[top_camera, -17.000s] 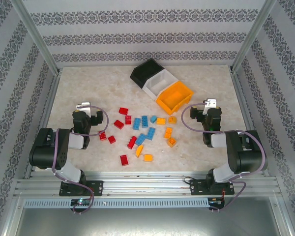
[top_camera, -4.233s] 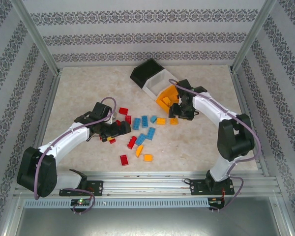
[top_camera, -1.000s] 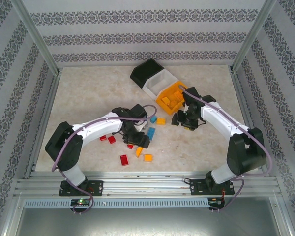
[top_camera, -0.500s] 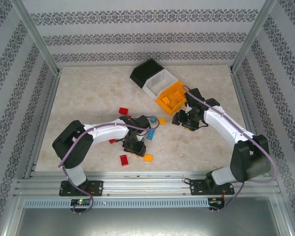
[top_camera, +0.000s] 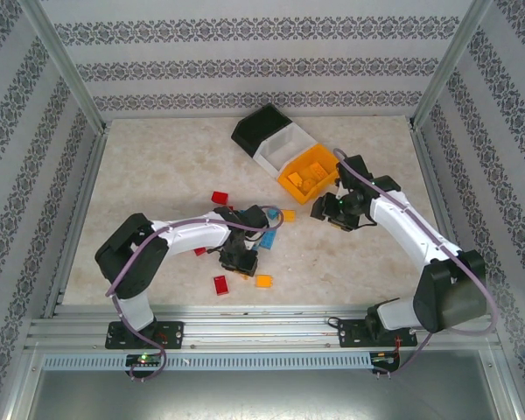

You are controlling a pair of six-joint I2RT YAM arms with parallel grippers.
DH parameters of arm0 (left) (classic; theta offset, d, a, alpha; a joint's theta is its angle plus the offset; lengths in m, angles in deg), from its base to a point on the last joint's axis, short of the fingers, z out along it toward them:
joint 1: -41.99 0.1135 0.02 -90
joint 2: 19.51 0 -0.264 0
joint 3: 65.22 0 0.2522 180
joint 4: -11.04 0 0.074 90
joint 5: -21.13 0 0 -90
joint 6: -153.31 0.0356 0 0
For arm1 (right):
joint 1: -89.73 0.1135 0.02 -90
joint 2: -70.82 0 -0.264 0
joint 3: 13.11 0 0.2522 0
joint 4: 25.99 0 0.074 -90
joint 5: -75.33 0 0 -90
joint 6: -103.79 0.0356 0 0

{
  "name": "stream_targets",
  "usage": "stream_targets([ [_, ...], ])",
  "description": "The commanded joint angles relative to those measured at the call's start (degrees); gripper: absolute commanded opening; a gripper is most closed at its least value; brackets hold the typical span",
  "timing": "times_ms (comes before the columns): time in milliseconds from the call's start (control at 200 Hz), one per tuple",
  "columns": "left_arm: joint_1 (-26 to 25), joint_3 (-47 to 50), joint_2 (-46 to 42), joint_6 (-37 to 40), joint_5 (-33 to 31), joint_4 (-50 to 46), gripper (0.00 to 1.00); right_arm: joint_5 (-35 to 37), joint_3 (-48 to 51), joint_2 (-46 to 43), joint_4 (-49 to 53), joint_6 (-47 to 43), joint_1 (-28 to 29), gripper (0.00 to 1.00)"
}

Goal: Sort the legos into containers by color

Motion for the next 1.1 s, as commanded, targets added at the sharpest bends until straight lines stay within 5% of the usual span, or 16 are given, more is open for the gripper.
stream_targets([
  [0,0.05,-1.61,-4.94,-1.71,2.50,-0.30,0.21,-1.83,2.10,-2.55,1.02,-1.12,-1.99,0.57],
  [200,8.10,-10.34,-5.66,-5.20,11.16,2.94,0.21,-5.09,7.04,-7.22,0.12,-0.11,-6.12,0.57],
  [435,14.45,-30.77,10.80,-16.14,23.39,14.02,0.21,-7.32,12.55,-12.03,-1.54,3.13,-7.33,0.57],
  [834,14.19,-77.90,42.80,-19.81,23.16,1.50,0.23,-7.46,14.92,-14.98,-1.57,4.60,-7.84,0.57],
  [1094,14.22,-81.89,46.69,-22.23,23.52,3.61,0.47,-6.88,13.69,-14.75,0.16,3.48,-8.10,0.59],
])
